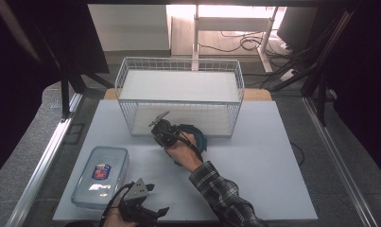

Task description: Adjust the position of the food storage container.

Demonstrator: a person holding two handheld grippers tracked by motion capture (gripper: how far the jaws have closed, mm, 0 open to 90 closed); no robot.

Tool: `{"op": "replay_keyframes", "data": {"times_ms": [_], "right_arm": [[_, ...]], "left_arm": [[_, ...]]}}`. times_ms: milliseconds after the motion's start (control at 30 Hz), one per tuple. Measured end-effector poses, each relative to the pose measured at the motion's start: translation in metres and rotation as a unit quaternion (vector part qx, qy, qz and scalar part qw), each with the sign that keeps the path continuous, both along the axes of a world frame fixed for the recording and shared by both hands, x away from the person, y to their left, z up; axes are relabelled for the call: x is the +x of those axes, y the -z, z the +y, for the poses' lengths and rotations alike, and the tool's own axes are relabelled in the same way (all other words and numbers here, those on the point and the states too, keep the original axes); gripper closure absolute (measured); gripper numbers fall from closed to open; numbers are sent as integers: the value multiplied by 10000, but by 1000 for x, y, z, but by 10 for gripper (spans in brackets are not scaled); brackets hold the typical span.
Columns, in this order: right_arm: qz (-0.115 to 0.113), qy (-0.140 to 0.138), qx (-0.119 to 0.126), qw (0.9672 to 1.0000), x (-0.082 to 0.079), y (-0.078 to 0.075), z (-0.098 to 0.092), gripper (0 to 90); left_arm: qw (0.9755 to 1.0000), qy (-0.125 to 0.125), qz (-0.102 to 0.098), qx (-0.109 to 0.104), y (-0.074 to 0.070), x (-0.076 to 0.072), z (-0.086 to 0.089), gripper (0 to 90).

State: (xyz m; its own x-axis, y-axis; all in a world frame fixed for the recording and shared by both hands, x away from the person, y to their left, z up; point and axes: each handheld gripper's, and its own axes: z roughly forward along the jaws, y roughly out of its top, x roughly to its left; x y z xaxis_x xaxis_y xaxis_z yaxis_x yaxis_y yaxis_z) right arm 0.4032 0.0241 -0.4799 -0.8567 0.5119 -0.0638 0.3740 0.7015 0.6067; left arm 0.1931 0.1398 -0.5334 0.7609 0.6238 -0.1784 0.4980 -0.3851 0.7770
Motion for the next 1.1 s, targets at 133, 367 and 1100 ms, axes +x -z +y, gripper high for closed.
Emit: {"op": "replay_keyframes", "data": {"times_ms": [133, 367, 1100], "right_arm": [[0, 72, 23, 10000, 0, -1, -15, 896], [34, 265, 112, 9996, -3, -2, -46, 896], [6, 1099, 274, 9936, -14, -7, -158, 897]], "left_arm": [[10000, 3, 25, 23, 1, 0, -1, 62], [10000, -14, 60, 18, 2, 1, -1, 63], [9999, -41, 157, -58, 3, 2, 0, 64]]}}
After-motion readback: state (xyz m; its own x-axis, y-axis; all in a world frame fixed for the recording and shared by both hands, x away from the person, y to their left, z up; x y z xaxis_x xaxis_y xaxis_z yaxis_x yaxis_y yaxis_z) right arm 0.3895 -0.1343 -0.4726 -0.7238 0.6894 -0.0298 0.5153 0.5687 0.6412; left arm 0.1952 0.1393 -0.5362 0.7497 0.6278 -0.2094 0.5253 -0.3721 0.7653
